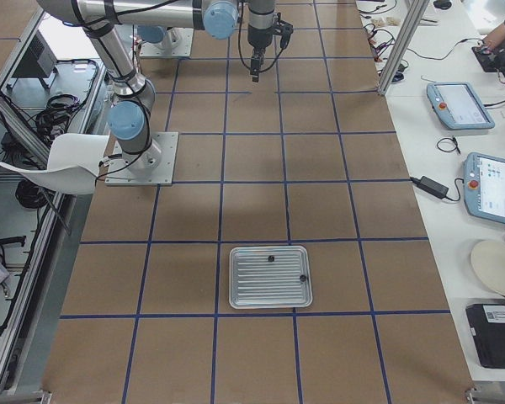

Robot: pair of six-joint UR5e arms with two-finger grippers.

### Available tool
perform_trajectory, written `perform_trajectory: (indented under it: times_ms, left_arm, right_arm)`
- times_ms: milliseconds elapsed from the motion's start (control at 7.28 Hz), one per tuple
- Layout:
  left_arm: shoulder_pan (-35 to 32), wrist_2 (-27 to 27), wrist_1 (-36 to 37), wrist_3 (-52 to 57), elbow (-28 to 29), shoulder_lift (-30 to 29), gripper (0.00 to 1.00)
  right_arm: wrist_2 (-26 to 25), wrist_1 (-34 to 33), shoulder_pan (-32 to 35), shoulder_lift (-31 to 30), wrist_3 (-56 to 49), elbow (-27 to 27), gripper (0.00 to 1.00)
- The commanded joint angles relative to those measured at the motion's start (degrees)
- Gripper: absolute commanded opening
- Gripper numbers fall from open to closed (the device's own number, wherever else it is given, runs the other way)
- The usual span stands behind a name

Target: Place bearing gear from tray to pile

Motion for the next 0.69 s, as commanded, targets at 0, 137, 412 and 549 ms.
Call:
perform_trajectory:
  times_ms: [0, 137, 412, 549]
  left_arm:
    - [0.0, -0.2, 0.0, 0.0, 0.1, 0.1, 1.0]
    - [0.0, -0.2, 0.1, 0.0, 0.1, 0.2, 1.0]
    - [0.0, -0.1, 0.6, 1.0, -0.6, 0.9, 1.0]
    - [0.2, 0.1, 0.6, 0.2, -1.0, 1.0, 1.0]
  right_arm:
    - [0.0, 0.4, 0.0, 0.0, -0.1, -0.1, 1.0]
    - [0.1, 0.3, 0.1, 0.0, -0.1, -0.2, 1.0]
    - [-0.4, 0.4, 0.1, 0.1, 0.3, 0.1, 1.0]
    - [-0.6, 0.2, 0.1, 0.0, 0.3, 0.1, 1.0]
